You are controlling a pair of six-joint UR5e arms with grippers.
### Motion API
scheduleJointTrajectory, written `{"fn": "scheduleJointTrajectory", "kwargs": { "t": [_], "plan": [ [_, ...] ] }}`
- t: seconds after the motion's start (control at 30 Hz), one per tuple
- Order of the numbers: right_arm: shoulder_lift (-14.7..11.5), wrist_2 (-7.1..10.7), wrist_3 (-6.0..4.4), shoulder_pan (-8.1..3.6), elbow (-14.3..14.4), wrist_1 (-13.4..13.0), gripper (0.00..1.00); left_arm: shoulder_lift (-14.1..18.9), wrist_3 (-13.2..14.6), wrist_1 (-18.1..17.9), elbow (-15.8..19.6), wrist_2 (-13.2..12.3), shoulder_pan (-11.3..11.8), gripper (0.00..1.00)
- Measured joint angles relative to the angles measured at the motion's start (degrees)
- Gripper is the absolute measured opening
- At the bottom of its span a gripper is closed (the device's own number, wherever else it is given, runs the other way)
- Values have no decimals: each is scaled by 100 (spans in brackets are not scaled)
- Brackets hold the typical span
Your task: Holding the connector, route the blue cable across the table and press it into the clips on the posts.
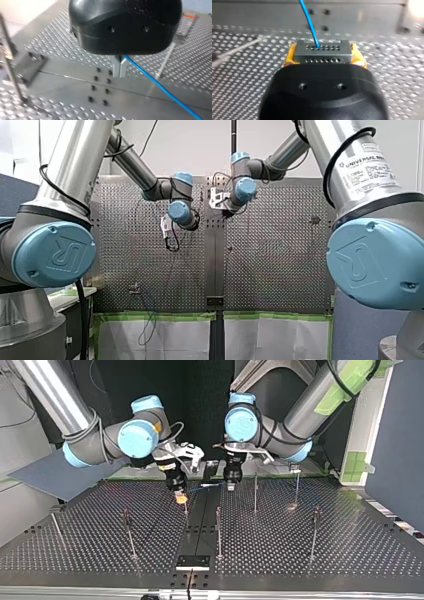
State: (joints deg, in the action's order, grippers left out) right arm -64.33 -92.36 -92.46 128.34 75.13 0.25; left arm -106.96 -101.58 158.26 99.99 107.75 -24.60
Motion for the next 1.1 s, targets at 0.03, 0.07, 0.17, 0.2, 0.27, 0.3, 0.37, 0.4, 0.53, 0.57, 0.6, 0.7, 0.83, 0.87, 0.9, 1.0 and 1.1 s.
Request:
{"fn": "scheduleJointTrajectory", "kwargs": {
  "t": [0.03, 0.07, 0.17, 0.2, 0.27, 0.3, 0.37, 0.4, 0.53, 0.57, 0.6, 0.7, 0.83, 0.87, 0.9, 1.0, 1.1],
  "plan": [
    [-46, 2, 0, -7, 0, 5, 0, 50, -22, 1, 0, -4, -6, 0],
    [-90, 4, 1, -12, -1, 10, 0, 117, -52, 2, 0, -9, -12, 0],
    [-228, 12, 10, -22, -1, 34, 0, 280, -113, 4, 0, -10, -14, 0],
    [-283, 13, 15, -25, -1, 46, 0, 326, -124, 9, 0, -9, -14, 0],
    [-368, 16, 20, -26, -1, 67, 0, 421, -138, 34, 1, -5, -16, 0],
    [-425, 18, 24, -28, -1, 82, 0, 460, -140, 49, 1, -3, -18, 0],
    [-514, 26, 32, -28, -1, 106, 0, 555, -140, 89, 0, 1, -23, 0],
    [-571, 37, 38, -29, -1, 125, 0, 600, -140, 105, 0, 2, -24, 0],
    [-770, 77, 57, -30, -1, 182, 0, 791, -146, 148, 0, 5, -27, 0],
    [-819, 83, 58, -31, -2, 188, 0, 845, -148, 150, 0, 4, -25, 0],
    [-882, 87, 58, -31, -1, 194, 0, 884, -153, 149, 0, 1, -19, 0],
    [-1036, 92, 59, -32, -1, 199, 0, 1021, -201, 138, -18, -21, 18, 0],
    [-1223, 97, 64, -51, 0, 214, 0, 1209, -285, 120, -113, -140, 90, 0],
    [-1263, 97, 63, -58, 2, 218, 0, 1270, -300, 127, -150, -192, 114, 0],
    [-1314, 96, 63, -67, 6, 222, 0, 1316, -308, 141, -181, -235, 131, 0],
    [-1438, 96, 68, -97, 31, 229, 0, 1448, -318, 226, -290, -396, 183, 0],
    [-1432, 95, 89, -128, 59, 235, 0, 1431, -307, 295, -351, -499, 220, 0]
  ]
}}
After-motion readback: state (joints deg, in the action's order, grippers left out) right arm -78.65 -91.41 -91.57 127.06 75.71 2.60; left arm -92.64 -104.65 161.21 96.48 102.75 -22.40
